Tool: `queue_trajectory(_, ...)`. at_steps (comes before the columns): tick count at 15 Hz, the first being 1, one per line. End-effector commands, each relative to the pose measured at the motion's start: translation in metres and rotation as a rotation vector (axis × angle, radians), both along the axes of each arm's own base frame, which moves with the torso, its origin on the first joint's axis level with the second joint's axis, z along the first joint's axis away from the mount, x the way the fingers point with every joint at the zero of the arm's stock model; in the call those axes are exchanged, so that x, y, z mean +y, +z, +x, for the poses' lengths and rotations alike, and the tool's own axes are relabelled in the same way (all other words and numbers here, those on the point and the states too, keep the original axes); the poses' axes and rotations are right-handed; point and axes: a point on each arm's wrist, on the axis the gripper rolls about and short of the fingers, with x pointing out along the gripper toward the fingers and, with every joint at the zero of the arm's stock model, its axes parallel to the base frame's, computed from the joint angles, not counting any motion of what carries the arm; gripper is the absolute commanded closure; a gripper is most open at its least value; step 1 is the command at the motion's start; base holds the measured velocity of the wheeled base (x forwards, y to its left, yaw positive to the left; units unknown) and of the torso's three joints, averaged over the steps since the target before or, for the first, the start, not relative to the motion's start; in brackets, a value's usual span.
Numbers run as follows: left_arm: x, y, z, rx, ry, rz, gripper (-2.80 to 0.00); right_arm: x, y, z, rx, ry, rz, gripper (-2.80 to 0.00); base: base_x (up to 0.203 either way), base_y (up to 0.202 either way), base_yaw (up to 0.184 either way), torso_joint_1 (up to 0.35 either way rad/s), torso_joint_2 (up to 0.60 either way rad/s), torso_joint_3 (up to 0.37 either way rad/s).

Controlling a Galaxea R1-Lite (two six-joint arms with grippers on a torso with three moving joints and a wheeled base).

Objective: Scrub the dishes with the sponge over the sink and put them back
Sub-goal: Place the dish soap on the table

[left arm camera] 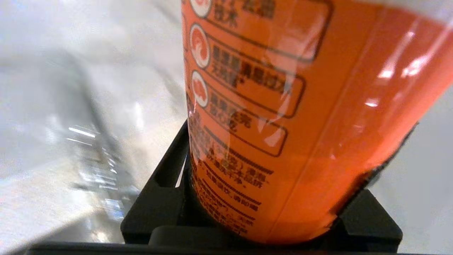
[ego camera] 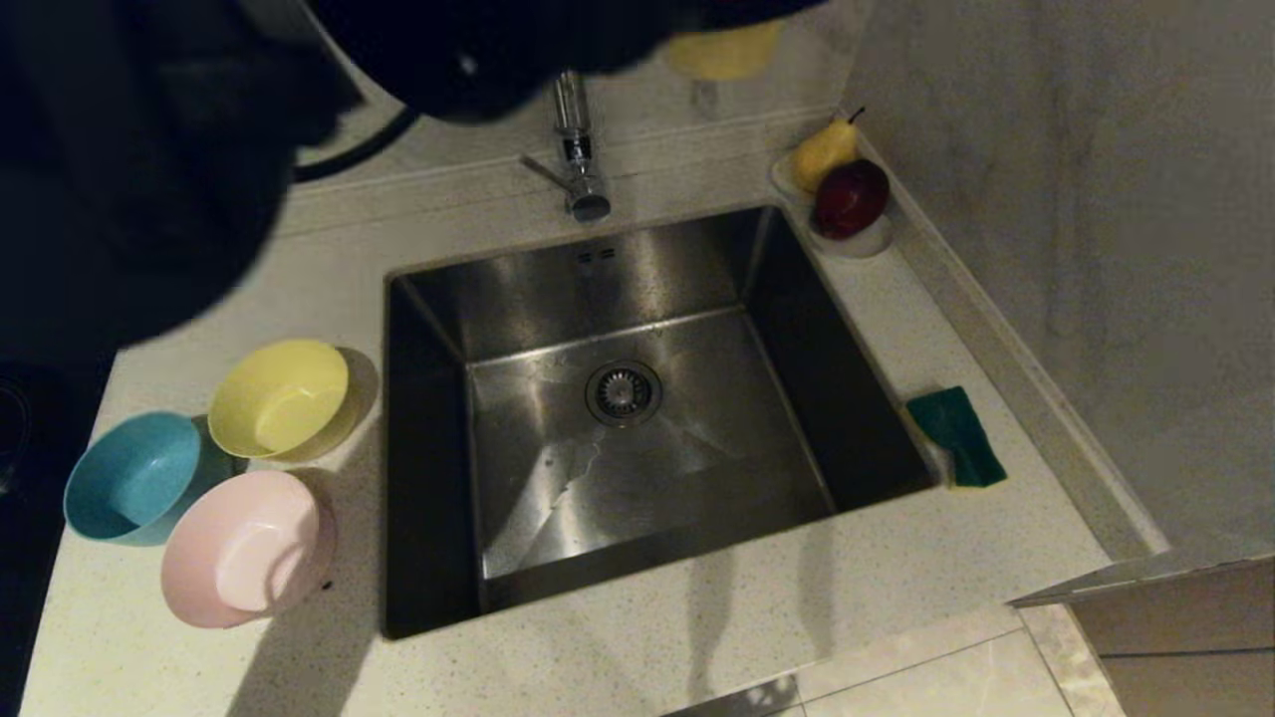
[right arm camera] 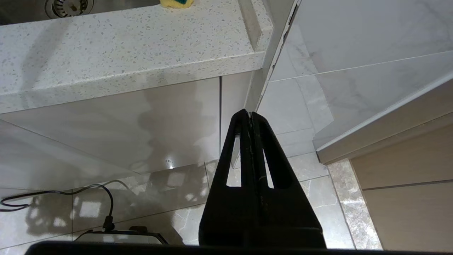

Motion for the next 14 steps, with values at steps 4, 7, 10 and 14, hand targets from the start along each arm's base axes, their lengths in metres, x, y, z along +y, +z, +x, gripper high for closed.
queue_trajectory(4,0.088,0.049,-0.048,-0.067,0.037,-0.123,0.0,0.0,0.0,0.0,-0.002,0.0,0.0,0.0,0.0,0.0,0.0,0.0,0.0,0.0)
queue_trajectory(7,0.131,0.052,-0.063,-0.072,0.104,-0.145,0.0,0.0,0.0,0.0,-0.001,0.0,0.0,0.0,0.0,0.0,0.0,0.0,0.0,0.0)
queue_trajectory(10,0.166,0.048,-0.061,-0.067,0.255,-0.157,0.0,0.0,0.0,0.0,0.0,0.0,0.0,0.0,0.0,0.0,0.0,0.0,0.0,0.0)
queue_trajectory(14,0.206,0.034,-0.027,-0.038,0.513,-0.188,0.0,0.0,0.0,0.0,0.0,0.0,0.0,0.0,0.0,0.0,0.0,0.0,0.0,0.0)
